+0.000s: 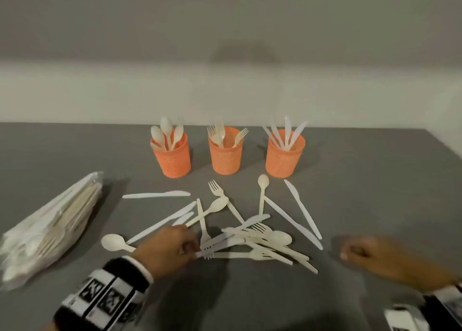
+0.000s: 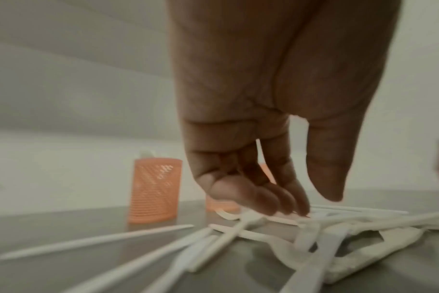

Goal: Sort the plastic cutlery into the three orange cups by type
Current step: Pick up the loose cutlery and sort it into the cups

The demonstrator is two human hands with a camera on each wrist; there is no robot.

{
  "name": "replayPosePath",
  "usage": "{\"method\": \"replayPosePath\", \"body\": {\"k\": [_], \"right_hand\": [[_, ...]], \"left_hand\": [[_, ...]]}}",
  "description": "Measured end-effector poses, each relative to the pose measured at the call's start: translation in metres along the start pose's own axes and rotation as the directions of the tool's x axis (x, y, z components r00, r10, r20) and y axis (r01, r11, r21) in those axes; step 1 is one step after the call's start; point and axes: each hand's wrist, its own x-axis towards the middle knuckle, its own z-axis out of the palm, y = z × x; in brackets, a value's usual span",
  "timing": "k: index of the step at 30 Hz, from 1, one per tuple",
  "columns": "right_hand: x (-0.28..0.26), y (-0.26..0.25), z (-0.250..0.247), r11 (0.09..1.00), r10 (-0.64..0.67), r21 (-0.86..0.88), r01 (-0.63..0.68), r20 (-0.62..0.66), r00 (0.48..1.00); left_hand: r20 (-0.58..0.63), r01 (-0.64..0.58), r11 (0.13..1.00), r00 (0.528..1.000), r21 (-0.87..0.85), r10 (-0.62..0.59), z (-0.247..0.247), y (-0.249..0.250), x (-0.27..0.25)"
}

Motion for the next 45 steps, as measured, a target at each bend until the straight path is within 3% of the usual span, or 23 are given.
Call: {"method": "replayPosePath", "body": {"k": [2,4,8,12,19,23,30,33,37,40,45], "right_hand": [[0.008,-0.047,-0.010,0.997,0.036,0.079,-0.025,-0.141,0.989],[0.037,-0.066,-0.018,0.997,0.054,0.071,-0.042,-0.179,0.982],[0.057,-0.099,-0.015,0.995,0.094,-0.028,-0.097,-0.106,0.990],[0.067,-0.111,-0.009,0.989,0.117,-0.077,-0.124,-0.089,0.989],[0.064,-0.110,0.000,0.986,0.131,-0.101,-0.135,-0.041,0.990],[0.059,-0.111,0.006,0.980,0.114,-0.156,-0.125,-0.076,0.991],[0.057,-0.104,0.000,0.991,0.133,0.025,-0.131,-0.144,0.981],[0.049,-0.110,-0.012,0.985,0.055,0.173,-0.009,-0.264,0.963],[0.037,-0.145,-0.028,0.879,-0.139,0.380,0.288,-0.372,0.918],[0.037,-0.180,-0.033,0.805,-0.232,0.440,0.399,-0.385,0.893],[0.043,-0.221,-0.037,0.602,-0.159,0.698,0.389,-0.372,0.914]], "left_hand": [[0.005,0.049,0.997,0.999,0.063,-0.049,0.002,0.019,0.022],[0.067,0.075,0.979,0.994,0.188,-0.089,0.002,0.038,0.040],[0.095,0.155,0.940,0.977,0.303,-0.192,0.011,0.051,0.052],[0.049,0.214,0.940,0.971,0.265,-0.235,0.020,0.055,0.050],[0.066,0.204,0.960,0.973,0.192,-0.220,0.030,0.050,0.047],[0.070,0.178,0.967,0.979,0.184,-0.193,0.022,0.040,0.048],[-0.110,0.232,0.973,0.967,0.013,-0.229,0.004,0.031,0.041],[-0.166,0.237,0.959,0.951,-0.155,-0.262,-0.007,0.022,0.039],[-0.294,0.214,0.915,0.900,-0.343,-0.321,-0.019,0.020,0.038],[-0.398,0.146,0.865,0.843,-0.480,-0.362,-0.026,0.029,0.038],[-0.372,-0.060,0.765,0.896,-0.641,-0.242,-0.022,0.053,0.045]]}}
